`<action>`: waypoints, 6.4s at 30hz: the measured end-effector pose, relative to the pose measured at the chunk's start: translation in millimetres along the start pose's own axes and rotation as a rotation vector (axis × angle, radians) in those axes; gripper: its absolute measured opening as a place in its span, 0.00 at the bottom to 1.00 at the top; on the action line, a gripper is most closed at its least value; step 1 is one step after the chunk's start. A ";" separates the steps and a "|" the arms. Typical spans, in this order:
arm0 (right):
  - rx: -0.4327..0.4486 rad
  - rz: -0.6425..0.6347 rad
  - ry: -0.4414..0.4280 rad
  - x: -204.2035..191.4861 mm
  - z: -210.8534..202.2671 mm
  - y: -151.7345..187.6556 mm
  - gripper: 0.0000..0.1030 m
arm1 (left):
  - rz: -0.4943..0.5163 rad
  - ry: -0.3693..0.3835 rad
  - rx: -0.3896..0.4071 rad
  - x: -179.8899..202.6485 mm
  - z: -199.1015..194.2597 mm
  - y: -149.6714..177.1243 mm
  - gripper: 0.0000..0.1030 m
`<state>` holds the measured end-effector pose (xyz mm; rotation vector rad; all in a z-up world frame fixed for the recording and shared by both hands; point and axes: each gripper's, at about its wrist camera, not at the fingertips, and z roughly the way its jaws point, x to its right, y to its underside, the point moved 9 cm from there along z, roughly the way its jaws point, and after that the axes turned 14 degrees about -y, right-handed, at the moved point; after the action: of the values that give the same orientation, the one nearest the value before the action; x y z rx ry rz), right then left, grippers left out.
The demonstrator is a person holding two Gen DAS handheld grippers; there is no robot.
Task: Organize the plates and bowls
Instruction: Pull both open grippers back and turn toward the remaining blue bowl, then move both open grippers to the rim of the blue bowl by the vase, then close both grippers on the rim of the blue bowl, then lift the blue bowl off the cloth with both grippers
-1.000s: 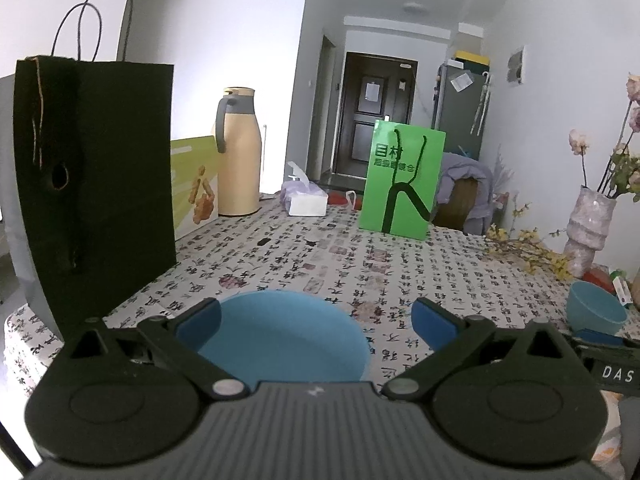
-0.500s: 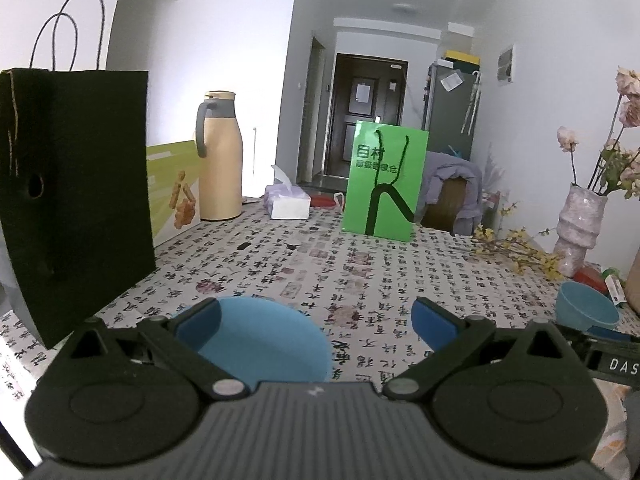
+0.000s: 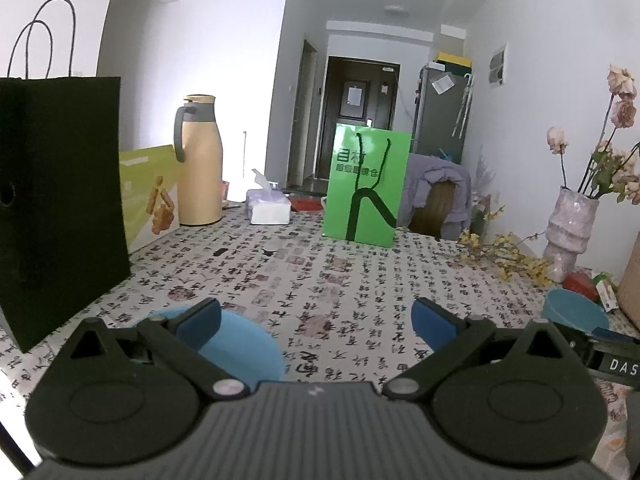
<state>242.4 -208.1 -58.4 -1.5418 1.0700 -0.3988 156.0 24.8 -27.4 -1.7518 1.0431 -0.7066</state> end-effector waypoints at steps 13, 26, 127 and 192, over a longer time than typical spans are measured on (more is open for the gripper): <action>0.029 -0.012 0.034 33.2 -2.1 -16.8 1.00 | 0.028 0.028 0.014 40.6 10.6 -4.3 1.00; 0.042 -0.021 0.056 61.0 6.0 -31.6 1.00 | 0.051 0.053 0.011 76.6 27.6 -10.2 1.00; -0.197 0.394 0.373 308.2 50.4 3.4 0.60 | 0.331 0.225 -0.397 391.3 165.0 58.9 0.91; -0.190 0.341 0.332 272.0 53.1 -2.8 0.17 | 0.327 0.266 -0.345 384.7 122.6 52.0 0.11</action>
<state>426.1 -393.0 -152.6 -1.4491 1.6414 -0.3292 419.4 -271.9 -118.8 -1.7389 1.6718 -0.5850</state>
